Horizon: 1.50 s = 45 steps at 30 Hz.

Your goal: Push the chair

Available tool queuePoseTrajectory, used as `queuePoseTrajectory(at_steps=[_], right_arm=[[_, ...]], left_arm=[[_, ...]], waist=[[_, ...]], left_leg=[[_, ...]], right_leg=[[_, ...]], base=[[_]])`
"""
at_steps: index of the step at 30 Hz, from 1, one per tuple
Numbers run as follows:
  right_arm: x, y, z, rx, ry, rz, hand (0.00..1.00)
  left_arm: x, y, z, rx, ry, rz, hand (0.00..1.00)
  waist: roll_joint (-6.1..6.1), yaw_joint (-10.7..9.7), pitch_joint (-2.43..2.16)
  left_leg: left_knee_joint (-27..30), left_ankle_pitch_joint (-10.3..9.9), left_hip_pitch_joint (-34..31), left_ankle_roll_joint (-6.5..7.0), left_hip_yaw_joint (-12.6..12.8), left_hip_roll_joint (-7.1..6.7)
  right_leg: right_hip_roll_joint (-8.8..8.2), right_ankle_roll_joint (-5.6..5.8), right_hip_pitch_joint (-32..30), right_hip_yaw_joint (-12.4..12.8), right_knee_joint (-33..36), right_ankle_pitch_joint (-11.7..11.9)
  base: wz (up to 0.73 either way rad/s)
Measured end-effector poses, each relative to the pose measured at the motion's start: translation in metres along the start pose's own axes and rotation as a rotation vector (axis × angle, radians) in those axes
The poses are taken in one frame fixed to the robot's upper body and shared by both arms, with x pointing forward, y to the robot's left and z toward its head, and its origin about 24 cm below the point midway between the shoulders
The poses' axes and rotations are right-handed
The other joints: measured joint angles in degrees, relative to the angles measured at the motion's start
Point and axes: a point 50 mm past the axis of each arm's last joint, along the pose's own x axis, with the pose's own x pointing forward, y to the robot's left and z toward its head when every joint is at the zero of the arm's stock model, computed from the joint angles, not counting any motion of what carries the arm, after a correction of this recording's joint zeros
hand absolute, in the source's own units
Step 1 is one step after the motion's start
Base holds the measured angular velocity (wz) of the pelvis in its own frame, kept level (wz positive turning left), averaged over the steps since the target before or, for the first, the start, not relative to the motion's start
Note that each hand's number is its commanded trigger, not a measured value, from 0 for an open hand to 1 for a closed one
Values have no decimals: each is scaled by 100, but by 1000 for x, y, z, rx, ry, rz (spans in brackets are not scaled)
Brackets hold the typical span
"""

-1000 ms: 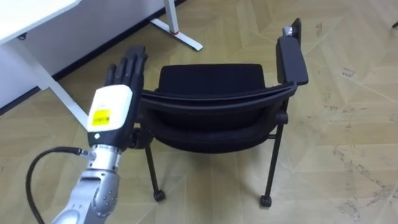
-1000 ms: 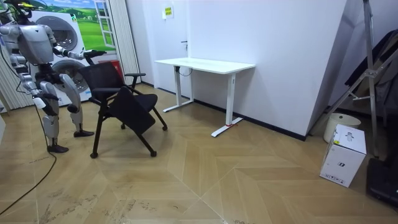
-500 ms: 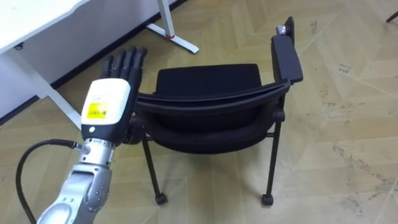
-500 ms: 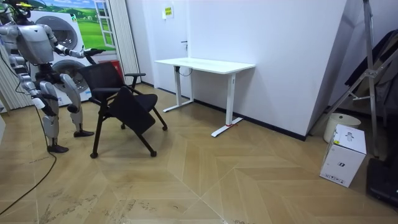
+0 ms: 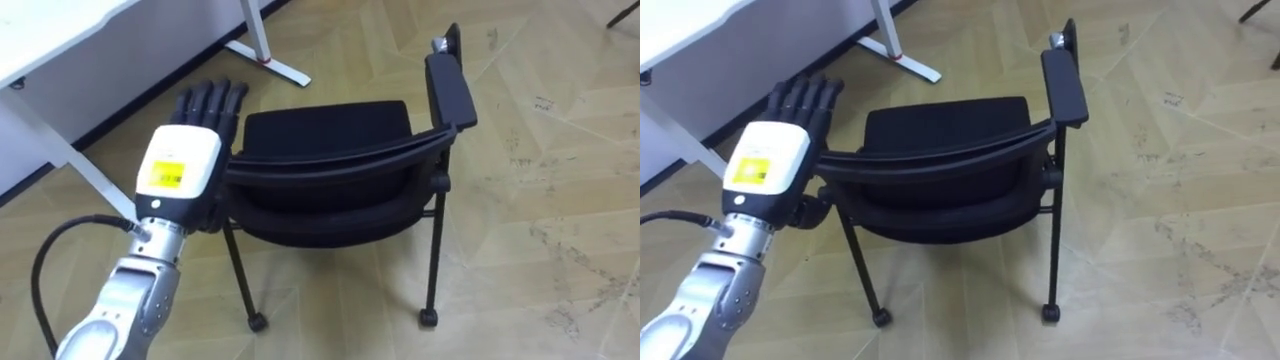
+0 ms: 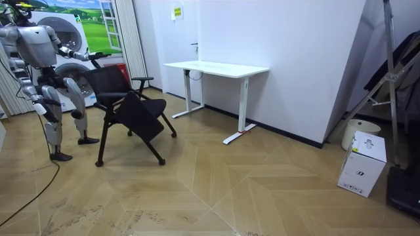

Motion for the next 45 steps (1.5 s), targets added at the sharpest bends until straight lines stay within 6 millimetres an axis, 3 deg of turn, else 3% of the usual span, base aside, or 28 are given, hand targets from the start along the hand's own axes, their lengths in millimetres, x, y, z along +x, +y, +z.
queuePoseTrajectory(at_steps=[7, 19, 20, 21, 23, 31, 38, 42, 45], right_arm=[[1, 0, 5, -4, -11, 25, 0], [1, -1, 8, -12, -20, 31, 0], [1, -1, 8, -12, -20, 31, 0], [1, -1, 8, -12, -20, 30, 0], [0, -3, 8, -13, -19, 26, 0], [-1, -6, 5, 7, -14, 16, 0], [-1, -6, 7, 2, -30, 15, 0], [0, -6, 8, 2, -34, 11, 0], [1, -4, 14, 0, -50, 11, 0]], left_arm=[[-5, -20, 0, -13, 9, -161, 0], [7, -23, -5, -97, 28, -225, 0], [7, -23, -5, -99, 28, -228, 13], [7, -24, -5, -109, 32, -235, 75], [6, -25, -6, -138, 42, -247, 100], [12, -20, -11, -170, 63, -257, 100], [18, -12, -16, -169, 74, -225, 100], [22, -10, -13, -181, 64, -210, 100], [24, -9, -13, -177, 66, -218, 100]], waist=[[-66, -129, 41], [-46, -125, 12], [-42, -126, 9], [-34, -127, 4], [-18, -129, -7], [24, -135, -45], [6, -252, -18], [-69, -233, 36], [-66, -244, 35]], left_leg=[[0, 1, -6, 3, 41, 8], [47, -30, -9, 48, 112, 13], [53, -32, -7, 50, 114, 13], [73, -35, -6, 55, 116, 13], [81, -35, 0, 57, 116, 13], [28, -27, 102, 69, 193, 22], [-6, -27, 113, 69, 215, 21], [-20, -29, 93, 67, 224, 21], [-18, -31, 82, 67, 224, 20]], right_leg=[[0, 0, -27, 41, 4, 0], [-12, 34, -45, 121, 6, 51], [-12, 36, -43, 127, 7, 53], [-12, 38, -36, 138, 9, 54], [-11, 44, -28, 144, 8, 59], [-13, 58, 0, 256, 2, 87], [-12, 58, -16, 298, -22, 87], [-16, 58, -41, 303, -19, 87], [-15, 58, -52, 305, -17, 87]], base=[[-2], [-2], [0], [0], [0], [-7], [-2], [-1], [0]])
